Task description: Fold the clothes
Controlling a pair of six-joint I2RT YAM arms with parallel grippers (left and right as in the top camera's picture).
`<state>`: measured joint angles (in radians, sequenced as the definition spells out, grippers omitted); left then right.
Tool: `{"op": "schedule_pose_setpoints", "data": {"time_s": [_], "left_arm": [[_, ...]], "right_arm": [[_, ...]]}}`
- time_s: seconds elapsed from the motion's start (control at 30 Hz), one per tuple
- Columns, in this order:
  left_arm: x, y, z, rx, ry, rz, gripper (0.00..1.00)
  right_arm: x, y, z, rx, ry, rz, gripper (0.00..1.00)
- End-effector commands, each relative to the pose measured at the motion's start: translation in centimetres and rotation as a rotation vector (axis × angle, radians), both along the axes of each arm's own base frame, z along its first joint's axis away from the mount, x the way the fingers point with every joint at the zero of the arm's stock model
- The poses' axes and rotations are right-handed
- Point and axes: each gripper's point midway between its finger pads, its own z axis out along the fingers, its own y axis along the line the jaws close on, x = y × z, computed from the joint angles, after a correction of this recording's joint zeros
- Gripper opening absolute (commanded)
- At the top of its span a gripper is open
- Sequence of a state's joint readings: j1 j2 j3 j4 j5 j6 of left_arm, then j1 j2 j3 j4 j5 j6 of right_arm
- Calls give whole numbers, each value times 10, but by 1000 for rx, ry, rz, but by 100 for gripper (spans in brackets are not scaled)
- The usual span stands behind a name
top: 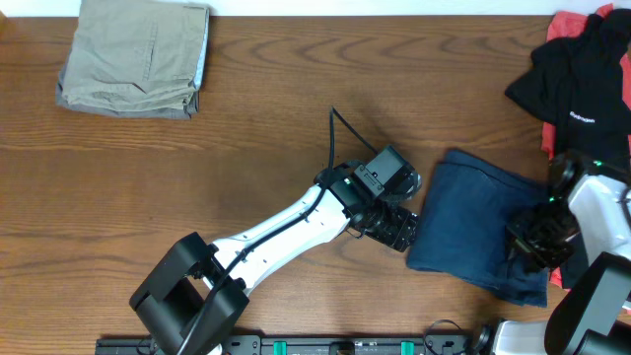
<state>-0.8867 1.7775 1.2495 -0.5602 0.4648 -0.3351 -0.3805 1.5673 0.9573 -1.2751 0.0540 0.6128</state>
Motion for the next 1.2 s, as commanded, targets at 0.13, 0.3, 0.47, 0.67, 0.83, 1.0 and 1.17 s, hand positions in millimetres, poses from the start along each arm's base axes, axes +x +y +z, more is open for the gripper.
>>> {"op": "schedule_pose_setpoints", "data": {"time_s": [0.13,0.3,0.47,0.67,0.83,1.0,1.17], "left_arm": [[0,0,-6,10,-1,-15,72],[-1,1,-6,13,2,-15,72],[-1,1,-6,16,2,-15,72],[0,0,-6,12,-3,-14,72],[0,1,-6,15,-1,-14,72],[-1,1,-7,17,2,-14,72],[-1,2,-7,18,2,-14,72]], "right_arm": [[18,-18,28,-19,-74,16,35],[25,-21,42,-25,-94,12,38],[38,-17,48,8,-149,14,39],[78,2,45,151,-353,229,25],[86,-7,29,91,-380,203,1],[68,-26,4,-56,-296,66,1],[58,-29,-16,-89,-277,46,1]]}}
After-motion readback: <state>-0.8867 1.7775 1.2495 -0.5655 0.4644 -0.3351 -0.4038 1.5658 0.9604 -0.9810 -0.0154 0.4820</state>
